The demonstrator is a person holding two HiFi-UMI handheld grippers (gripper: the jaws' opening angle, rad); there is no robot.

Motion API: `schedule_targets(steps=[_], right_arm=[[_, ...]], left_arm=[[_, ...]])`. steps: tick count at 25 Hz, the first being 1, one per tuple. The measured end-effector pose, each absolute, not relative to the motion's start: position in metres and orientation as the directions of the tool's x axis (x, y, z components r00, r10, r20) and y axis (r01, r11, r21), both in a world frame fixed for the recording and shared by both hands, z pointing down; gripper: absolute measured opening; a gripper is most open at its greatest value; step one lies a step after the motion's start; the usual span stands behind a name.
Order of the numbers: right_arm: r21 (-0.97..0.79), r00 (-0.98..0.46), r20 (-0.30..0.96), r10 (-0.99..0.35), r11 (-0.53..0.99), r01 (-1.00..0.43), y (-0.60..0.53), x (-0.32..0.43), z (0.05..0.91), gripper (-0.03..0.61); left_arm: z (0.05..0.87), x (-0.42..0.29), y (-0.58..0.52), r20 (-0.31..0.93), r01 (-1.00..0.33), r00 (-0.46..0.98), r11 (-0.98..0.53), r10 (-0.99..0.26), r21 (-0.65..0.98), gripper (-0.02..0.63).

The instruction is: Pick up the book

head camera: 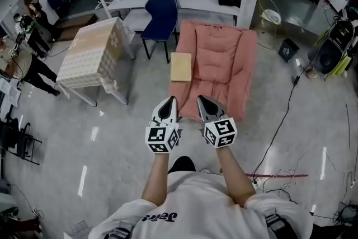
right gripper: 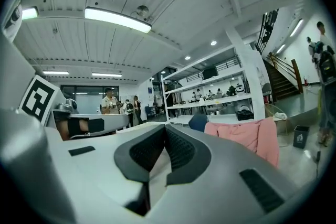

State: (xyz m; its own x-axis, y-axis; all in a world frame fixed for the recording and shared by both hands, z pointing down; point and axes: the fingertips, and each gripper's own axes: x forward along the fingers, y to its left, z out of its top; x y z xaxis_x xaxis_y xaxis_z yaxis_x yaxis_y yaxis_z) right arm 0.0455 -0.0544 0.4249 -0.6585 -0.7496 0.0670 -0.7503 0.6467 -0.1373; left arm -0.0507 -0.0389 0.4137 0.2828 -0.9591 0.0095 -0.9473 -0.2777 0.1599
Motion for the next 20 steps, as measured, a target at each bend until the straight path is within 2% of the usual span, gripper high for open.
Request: schedule_targets(steps=[10,20], right_arm=[[-0.205,-0.661,0.208,-0.721,0.628,-0.75,-0.201,0.019,0.511,0.012],[-0.357,-0.629,0.424,-0.652,0.518,-0.777,-0.352,-0.009,0.663,0.014]], left_arm=[[0.505,-0.061,-0.191,0.177,-0.913,0.397,-0.367,-0.901,0.179,0.017],[0.644,-0.116,-0.352,0.404,-0.902,0.424,-0.339,-0.81,0.268,0.018]])
